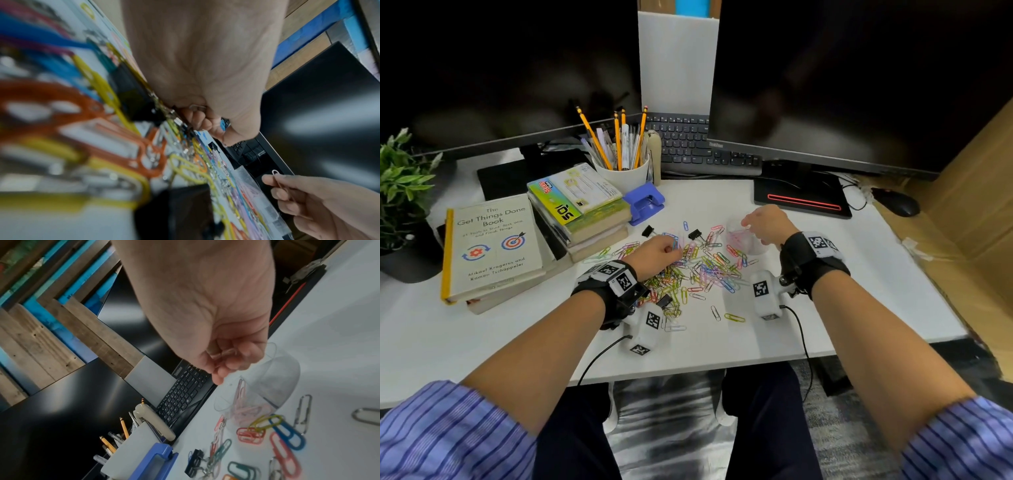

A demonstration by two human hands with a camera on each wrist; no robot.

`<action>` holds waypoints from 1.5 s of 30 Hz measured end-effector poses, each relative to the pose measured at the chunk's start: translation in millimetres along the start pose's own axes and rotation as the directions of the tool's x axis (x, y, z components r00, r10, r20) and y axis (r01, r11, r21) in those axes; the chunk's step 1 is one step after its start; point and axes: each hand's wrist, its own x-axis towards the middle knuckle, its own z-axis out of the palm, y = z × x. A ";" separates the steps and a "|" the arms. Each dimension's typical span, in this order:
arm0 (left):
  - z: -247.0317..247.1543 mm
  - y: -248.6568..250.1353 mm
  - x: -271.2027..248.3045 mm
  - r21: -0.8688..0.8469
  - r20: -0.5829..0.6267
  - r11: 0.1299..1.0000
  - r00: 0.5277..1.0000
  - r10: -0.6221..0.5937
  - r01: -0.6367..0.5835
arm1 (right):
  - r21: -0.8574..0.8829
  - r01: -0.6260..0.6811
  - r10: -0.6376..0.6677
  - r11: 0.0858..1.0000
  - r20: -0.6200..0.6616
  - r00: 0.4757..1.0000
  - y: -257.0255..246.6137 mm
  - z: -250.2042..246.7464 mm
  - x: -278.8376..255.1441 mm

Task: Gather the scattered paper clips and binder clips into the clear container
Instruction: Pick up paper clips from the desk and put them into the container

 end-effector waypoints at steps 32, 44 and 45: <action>-1.7 -12.6 8.5 -0.074 -0.032 0.994 0.997 0.074 -0.076 | -0.429 0.106 -0.115 0.897 0.003 0.993 -2.5 6.7 2.7; -2.9 -17.3 8.5 -0.110 -0.073 0.991 0.995 0.071 -0.079 | -0.233 0.516 -0.456 0.824 0.265 0.849 -39.6 44.9 -36.6; -3.1 -16.3 8.1 -0.110 -0.071 0.991 0.995 0.068 -0.076 | -0.256 0.520 -0.451 0.815 0.283 0.847 -40.7 47.9 -36.3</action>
